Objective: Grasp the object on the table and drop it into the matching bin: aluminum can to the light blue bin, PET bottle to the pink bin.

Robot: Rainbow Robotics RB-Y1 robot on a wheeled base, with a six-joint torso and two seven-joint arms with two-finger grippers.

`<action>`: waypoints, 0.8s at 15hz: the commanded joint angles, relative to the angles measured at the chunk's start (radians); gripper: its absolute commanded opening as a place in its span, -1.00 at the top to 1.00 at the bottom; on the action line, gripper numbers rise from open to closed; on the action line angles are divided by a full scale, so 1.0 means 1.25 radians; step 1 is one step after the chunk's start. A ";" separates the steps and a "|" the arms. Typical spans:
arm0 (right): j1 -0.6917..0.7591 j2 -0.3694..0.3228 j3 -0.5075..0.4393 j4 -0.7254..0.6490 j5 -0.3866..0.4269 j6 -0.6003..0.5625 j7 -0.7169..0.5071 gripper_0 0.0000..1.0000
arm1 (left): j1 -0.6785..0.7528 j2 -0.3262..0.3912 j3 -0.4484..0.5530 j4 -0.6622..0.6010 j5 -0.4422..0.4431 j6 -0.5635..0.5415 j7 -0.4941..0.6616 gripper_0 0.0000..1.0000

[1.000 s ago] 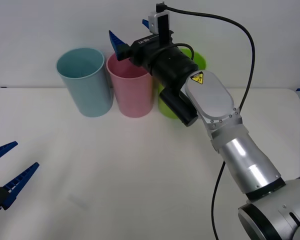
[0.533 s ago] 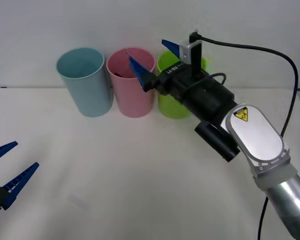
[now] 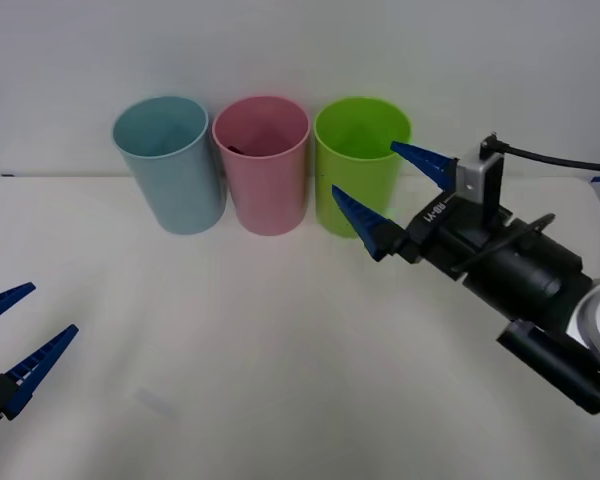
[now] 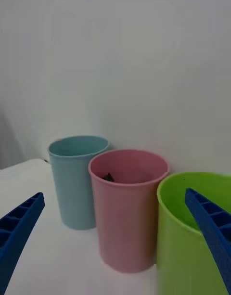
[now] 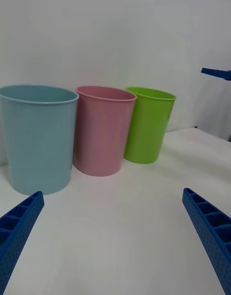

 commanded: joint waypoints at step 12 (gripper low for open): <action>0.398 0.000 -0.330 -0.068 -0.174 -0.364 0.267 -1.00 | 0.000 0.000 0.000 0.000 0.000 0.000 0.000 -1.00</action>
